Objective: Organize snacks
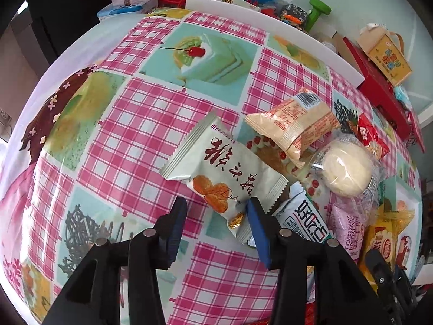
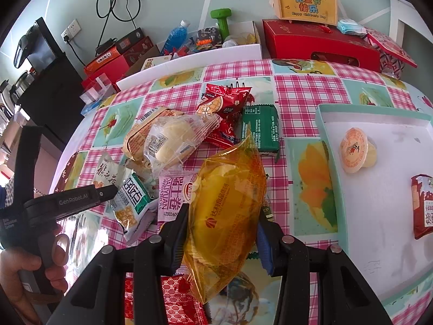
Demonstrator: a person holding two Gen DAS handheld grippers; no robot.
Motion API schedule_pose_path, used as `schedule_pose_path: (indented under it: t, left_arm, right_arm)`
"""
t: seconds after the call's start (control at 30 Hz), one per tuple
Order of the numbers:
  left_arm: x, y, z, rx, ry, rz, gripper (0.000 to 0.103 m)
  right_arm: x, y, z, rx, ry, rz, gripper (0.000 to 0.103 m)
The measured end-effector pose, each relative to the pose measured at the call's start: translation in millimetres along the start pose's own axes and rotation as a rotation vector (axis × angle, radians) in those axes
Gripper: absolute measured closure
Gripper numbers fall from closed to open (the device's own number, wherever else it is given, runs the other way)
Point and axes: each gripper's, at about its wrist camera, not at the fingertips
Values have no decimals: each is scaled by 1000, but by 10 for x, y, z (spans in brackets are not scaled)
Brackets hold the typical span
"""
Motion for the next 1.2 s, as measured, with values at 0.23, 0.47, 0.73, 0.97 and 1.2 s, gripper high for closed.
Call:
schedule_pose_path:
  t: [0.23, 0.47, 0.73, 0.97, 1.2]
  left_arm:
    - [-89, -1, 208, 37, 42, -14, 54]
    - [-237, 13, 300, 111, 105, -31, 33]
    - [-496, -56, 252, 85, 104, -63, 33]
    - [-561, -147, -63, -25, -1, -64, 33]
    - [-583, -170, -236, -102, -52, -67, 49]
  right_arm:
    - [-1, 7, -23, -3, -7, 3, 56]
    - [-4, 9, -44, -5, -13, 4, 56]
    - [-17, 16, -117, 1, -30, 5, 56]
    - [-18, 7, -112, 10, -24, 4, 56]
    - [-17, 31, -89, 10, -17, 1, 56]
Point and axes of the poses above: each gripper's, at about its wrist camera, not at the fingertips, and y roughly against the way its jaws point, z to its left, x to its underside, and after that the axes turned 1 degree about x, right-handed
